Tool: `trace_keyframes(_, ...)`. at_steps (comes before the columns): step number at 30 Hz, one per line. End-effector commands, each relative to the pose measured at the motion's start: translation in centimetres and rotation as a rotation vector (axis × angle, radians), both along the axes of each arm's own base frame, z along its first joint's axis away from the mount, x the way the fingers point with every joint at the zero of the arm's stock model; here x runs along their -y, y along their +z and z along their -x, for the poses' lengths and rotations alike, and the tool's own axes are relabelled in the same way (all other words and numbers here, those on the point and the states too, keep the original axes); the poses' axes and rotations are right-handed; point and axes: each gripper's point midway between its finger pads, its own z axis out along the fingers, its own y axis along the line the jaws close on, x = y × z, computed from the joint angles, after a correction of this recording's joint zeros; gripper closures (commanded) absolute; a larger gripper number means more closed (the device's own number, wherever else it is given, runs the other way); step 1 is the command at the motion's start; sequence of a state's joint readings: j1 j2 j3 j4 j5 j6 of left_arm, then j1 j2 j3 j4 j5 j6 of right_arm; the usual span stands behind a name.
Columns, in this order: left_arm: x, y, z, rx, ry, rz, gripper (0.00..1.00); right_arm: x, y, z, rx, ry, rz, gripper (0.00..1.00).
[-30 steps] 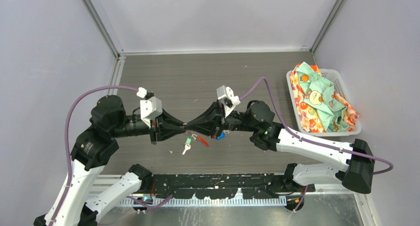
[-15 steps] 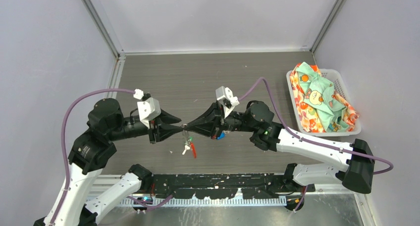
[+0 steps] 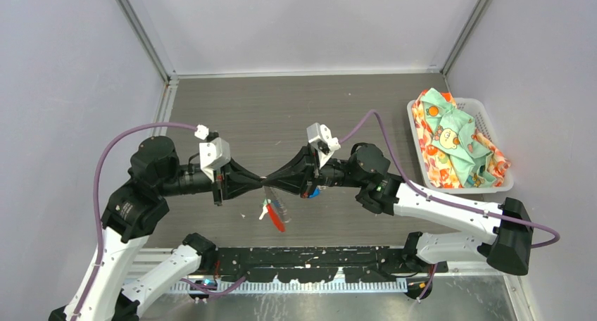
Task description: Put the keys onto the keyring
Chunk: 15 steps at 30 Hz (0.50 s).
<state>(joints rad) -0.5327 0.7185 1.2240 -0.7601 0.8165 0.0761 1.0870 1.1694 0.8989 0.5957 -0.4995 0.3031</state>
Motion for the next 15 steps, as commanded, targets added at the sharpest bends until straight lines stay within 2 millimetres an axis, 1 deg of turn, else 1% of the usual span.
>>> trace_keyframes(1, 0.5, 0.8, -0.3, -0.005, -0.006, 0.031, 0.91, 0.8, 3.6, 0.9, 0.057, 0.012, -0.094, 0.99)
trace_keyframes(3, 0.6, 1.2, -0.2, -0.013, -0.009, 0.050, 0.94, 0.7, 3.5, 0.8, 0.055, 0.012, -0.090, 0.99)
trace_keyframes(5, 0.8, 1.6, 0.3, -0.024, -0.034, 0.069, 0.99, 0.7, 3.4, 0.8, 0.054, 0.009, -0.088, 0.99)
trace_keyframes(8, 0.8, 1.6, 0.6, -0.007, -0.052, 0.080, 0.99, 0.8, 3.4, 0.6, 0.055, 0.000, -0.083, 0.98)
trace_keyframes(9, 0.7, 1.5, 0.7, 0.002, -0.053, 0.079, 0.99, 0.9, 3.5, 0.7, 0.058, -0.003, -0.079, 0.95)
trace_keyframes(12, 0.3, 0.8, 0.1, 0.157, -0.067, 0.023, 1.00, 1.4, 3.7, 0.6, 0.090, -0.026, -0.060, 0.83)
trace_keyframes(15, 0.0, 0.1, -0.3, 0.273, -0.094, -0.038, 1.00, 1.9, 3.9, 0.5, 0.121, -0.045, -0.031, 0.75)
